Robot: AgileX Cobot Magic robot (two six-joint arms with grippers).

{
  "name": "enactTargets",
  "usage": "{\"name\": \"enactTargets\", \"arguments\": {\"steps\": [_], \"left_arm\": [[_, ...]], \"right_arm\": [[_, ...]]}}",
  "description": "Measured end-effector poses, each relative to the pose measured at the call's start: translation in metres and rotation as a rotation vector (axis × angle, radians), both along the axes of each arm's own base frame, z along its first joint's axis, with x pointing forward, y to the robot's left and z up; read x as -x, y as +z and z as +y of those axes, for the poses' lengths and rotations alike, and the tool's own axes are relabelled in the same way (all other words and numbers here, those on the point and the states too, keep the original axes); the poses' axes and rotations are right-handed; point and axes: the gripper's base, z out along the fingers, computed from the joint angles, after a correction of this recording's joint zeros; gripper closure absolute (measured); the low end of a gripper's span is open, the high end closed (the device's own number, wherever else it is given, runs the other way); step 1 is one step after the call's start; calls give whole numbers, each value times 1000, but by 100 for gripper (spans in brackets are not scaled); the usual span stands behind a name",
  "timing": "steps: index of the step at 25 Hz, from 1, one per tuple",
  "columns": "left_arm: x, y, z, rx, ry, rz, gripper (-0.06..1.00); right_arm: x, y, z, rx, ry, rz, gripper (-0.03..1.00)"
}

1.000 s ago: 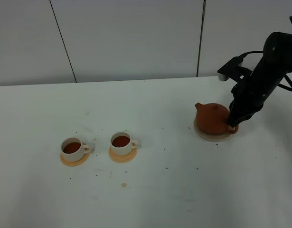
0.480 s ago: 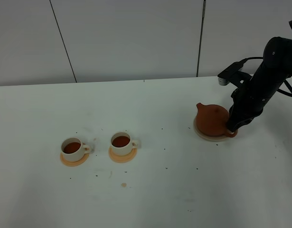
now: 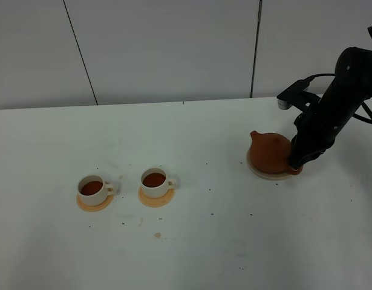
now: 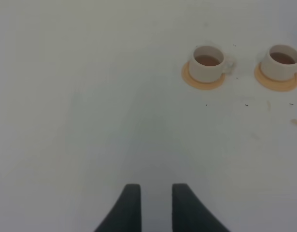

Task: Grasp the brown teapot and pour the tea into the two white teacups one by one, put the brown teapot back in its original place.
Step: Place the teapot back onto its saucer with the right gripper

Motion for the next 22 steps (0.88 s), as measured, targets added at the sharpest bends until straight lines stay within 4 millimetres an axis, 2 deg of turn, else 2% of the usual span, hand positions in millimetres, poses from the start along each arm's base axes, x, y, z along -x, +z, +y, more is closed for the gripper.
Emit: {"name": "enactTargets", "arguments": {"steps": [4,6,10,13,17,22], "left_arm": [[0,0,0,0,0,0,71],[0,0,0,0,0,0,71],[0,0,0,0,0,0,71],[0,0,0,0,0,0,71],[0,0,0,0,0,0,71],[0,0,0,0,0,0,71]], "right_arm": [[0,0,0,-3,-5,2,62],[0,0,0,-4,-7,3,58],[0,2,0,-4,-8,0,56],[1,11,-2,-1,-8,-21,55],[0,48,-9,-10,-22,-109,56],[15,117,-24,-52,-64,-247,60]]}}
